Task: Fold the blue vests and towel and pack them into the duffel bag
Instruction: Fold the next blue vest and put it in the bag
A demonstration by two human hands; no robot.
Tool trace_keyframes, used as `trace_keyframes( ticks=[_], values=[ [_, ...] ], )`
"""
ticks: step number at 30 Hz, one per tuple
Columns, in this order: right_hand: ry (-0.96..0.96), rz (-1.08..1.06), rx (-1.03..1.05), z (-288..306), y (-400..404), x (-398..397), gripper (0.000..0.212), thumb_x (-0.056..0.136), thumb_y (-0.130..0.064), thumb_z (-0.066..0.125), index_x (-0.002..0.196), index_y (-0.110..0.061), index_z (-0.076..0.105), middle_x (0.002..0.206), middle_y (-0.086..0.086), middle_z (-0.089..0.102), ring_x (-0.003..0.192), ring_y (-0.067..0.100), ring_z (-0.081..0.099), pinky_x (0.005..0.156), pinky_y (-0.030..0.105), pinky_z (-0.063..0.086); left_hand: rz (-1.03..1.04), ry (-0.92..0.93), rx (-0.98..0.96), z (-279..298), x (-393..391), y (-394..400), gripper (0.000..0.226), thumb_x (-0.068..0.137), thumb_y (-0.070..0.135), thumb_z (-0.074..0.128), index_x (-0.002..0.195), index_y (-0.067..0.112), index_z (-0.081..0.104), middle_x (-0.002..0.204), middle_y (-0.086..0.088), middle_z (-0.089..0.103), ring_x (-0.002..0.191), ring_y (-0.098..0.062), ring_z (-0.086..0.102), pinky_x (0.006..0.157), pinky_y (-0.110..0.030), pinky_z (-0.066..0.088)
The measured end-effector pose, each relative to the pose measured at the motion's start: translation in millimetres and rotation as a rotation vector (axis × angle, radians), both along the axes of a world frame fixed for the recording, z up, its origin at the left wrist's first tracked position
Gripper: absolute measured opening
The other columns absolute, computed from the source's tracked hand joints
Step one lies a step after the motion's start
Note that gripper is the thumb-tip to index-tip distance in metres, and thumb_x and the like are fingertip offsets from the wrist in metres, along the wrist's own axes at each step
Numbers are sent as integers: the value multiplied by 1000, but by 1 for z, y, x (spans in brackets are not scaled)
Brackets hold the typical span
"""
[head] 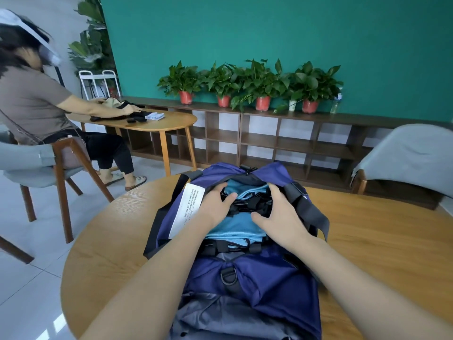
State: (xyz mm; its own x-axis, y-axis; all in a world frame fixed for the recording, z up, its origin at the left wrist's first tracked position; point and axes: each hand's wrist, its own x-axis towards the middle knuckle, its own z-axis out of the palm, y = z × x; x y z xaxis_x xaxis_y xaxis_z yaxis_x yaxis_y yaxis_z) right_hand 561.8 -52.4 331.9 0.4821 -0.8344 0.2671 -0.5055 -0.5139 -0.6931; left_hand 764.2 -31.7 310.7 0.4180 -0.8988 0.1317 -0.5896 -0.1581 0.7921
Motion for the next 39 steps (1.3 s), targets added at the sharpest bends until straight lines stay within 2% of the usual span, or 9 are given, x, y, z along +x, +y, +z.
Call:
trace_keyframes(
  ticks=[6,11,14,20,23,27,30,35,39],
  values=[
    [86,26,24,6,41,-33,84,88,-37,67,158,-32,20,161,-7,30,147,15,31,113,35,35,5,-98,-23,-1,-44,63,64,99,48,56,152,17,39,151,-8,47,139,-23,42,111,-33,33],
    [101,44,70,10,88,-92,75,91,-39,65,155,-29,28,156,-7,36,125,15,56,108,33,42,-6,-182,-94,1,-100,121,56,100,44,57,147,16,46,148,-3,49,138,-20,42,115,-39,34],
    [111,8,53,6,118,-137,66,91,-34,65,151,-24,38,151,-2,45,134,16,46,109,29,38,-22,-200,-144,0,-143,151,48,99,43,58,142,21,52,144,2,52,136,-17,45,115,-44,35],
    [138,-82,69,-18,167,-249,51,93,-33,65,140,-21,53,141,-2,55,131,14,50,109,24,36,-119,-266,-226,-8,-249,192,31,99,32,59,129,27,62,130,9,59,125,-15,51,109,-45,39],
    [139,-133,58,-31,188,-309,44,93,-29,66,135,-19,58,132,-2,61,121,12,57,100,16,37,-244,-265,-282,-16,-309,203,28,97,29,61,124,26,65,117,12,59,107,-10,57,98,-35,46],
    [36,-265,50,-57,215,-398,26,92,-20,69,118,-19,67,108,-2,69,77,3,60,70,5,40,-418,-262,-310,-31,-406,217,26,96,23,64,122,23,67,103,16,55,87,-1,52,83,-10,37],
    [-42,-364,55,-80,235,-460,17,92,-19,68,108,-24,68,95,-6,68,74,4,60,69,8,42,-539,-237,-301,-52,-477,224,23,95,22,65,118,23,69,98,13,61,83,-1,54,79,-2,34],
    [-46,-490,155,-130,256,-551,14,92,-21,67,105,-22,70,92,-7,68,76,5,61,67,8,42,-739,-239,-192,-97,-573,224,24,94,24,66,118,23,69,103,10,64,80,-3,57,79,-12,42],
    [-37,-583,285,-175,261,-605,10,94,-25,65,104,-22,67,89,-12,65,79,2,59,66,5,41,-799,-241,17,-133,-625,200,29,92,33,69,120,27,67,102,11,66,84,-5,61,86,-26,51]
  ],
)
